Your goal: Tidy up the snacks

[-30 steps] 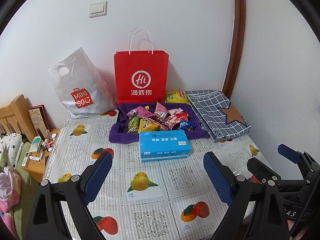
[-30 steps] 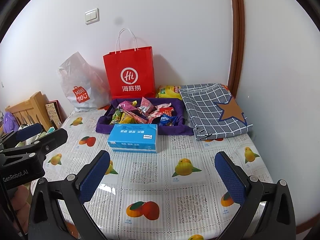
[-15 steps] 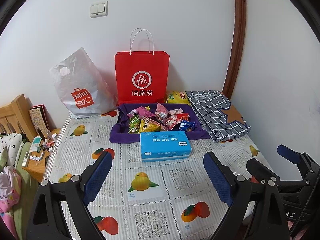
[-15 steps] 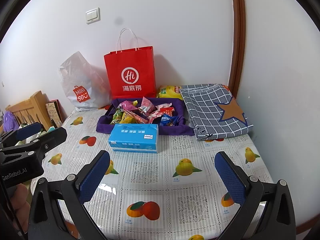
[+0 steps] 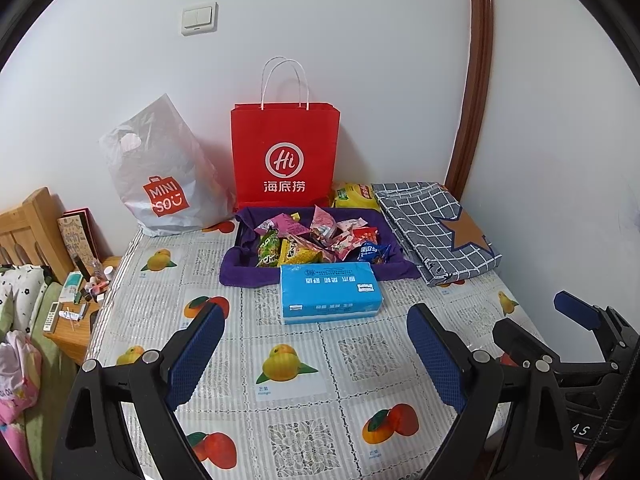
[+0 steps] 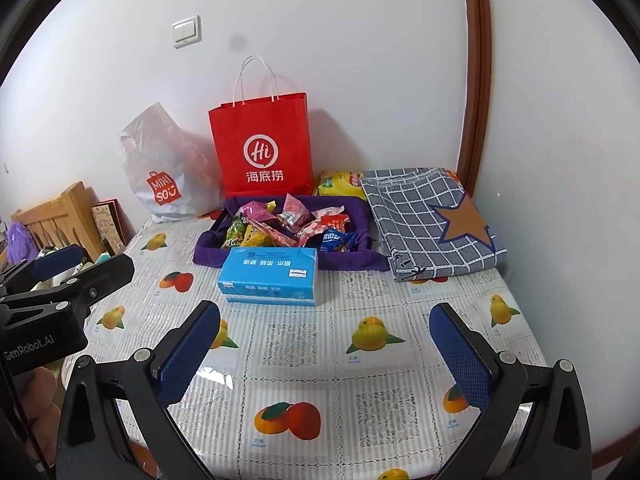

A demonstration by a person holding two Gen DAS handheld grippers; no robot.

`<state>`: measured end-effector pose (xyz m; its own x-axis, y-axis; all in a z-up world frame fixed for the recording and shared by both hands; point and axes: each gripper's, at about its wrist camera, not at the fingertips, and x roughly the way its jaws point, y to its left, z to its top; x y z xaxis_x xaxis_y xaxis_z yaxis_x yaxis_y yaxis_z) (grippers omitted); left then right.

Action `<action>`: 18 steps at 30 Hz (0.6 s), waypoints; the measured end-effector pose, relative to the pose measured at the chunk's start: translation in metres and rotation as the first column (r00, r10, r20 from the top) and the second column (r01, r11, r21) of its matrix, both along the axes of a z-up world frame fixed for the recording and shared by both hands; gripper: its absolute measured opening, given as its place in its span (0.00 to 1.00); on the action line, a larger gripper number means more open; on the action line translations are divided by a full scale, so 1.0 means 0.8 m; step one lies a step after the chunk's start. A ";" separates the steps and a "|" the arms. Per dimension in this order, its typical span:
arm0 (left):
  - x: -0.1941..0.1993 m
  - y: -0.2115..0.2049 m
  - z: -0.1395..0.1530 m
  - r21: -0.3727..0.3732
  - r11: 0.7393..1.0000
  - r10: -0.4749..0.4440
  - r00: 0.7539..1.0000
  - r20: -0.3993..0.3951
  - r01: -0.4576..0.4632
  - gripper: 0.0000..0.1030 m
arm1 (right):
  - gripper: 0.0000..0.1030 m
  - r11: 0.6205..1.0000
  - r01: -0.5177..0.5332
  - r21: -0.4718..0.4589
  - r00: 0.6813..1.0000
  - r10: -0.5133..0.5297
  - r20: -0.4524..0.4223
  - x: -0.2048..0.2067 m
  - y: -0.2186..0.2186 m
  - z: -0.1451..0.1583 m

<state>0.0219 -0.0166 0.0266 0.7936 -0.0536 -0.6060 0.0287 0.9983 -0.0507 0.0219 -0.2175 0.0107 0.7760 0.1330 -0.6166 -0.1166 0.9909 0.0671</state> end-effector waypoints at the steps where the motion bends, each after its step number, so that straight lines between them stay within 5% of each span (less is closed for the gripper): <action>1: 0.000 0.000 0.000 0.000 1.000 0.000 1.000 0.000 0.000 0.90 | 1.00 1.000 -0.001 0.000 1.000 0.001 0.001 0.000 0.000 0.000; 18: 0.003 -0.001 -0.003 -0.001 1.000 0.027 1.000 -0.002 -0.027 0.90 | 1.00 1.000 -0.012 0.009 1.000 0.012 0.011 -0.001 -0.002 -0.004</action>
<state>0.0246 -0.0171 0.0239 0.7938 -0.0325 -0.6073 0.0013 0.9987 -0.0518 0.0212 -0.2192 0.0075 0.7812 0.1481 -0.6064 -0.1296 0.9888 0.0746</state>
